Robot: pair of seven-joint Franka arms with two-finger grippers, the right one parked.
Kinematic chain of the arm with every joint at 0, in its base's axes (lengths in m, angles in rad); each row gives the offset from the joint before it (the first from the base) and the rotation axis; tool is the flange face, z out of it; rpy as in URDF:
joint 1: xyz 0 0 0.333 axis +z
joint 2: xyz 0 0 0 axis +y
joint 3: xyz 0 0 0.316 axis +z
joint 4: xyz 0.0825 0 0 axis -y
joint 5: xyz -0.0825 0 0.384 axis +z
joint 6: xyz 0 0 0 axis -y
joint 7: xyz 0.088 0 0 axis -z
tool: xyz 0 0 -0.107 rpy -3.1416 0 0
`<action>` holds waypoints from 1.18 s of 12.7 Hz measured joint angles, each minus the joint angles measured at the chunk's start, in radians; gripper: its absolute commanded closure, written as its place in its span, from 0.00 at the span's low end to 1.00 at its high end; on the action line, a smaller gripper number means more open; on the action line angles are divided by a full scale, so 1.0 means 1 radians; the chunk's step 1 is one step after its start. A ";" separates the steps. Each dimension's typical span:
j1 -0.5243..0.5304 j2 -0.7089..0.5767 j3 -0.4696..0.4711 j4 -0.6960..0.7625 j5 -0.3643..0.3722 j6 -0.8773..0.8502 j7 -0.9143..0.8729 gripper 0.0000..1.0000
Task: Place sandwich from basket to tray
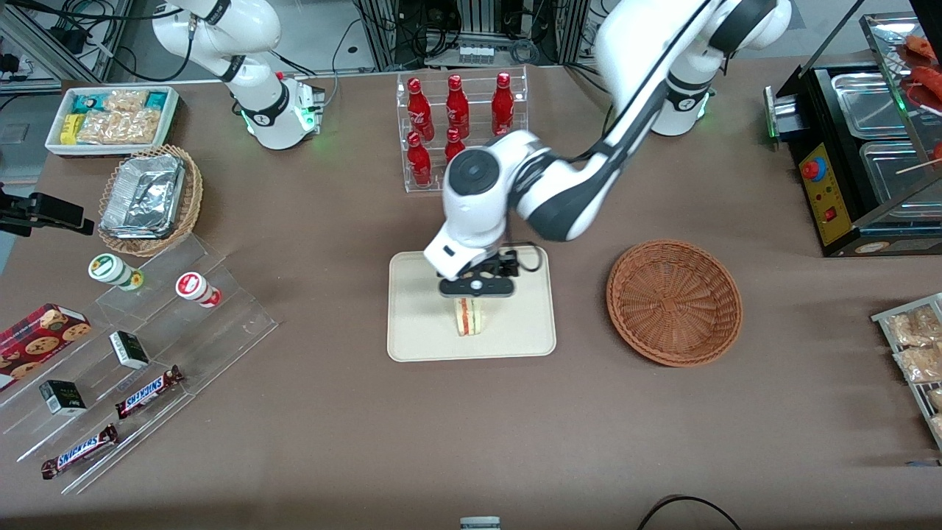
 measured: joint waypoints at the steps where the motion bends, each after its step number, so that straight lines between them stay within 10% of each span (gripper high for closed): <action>1: 0.034 -0.042 0.002 -0.001 0.000 -0.037 -0.006 0.00; 6: 0.234 -0.240 0.004 -0.033 -0.009 -0.206 0.040 0.01; 15: 0.601 -0.510 0.024 -0.118 -0.186 -0.495 0.681 0.00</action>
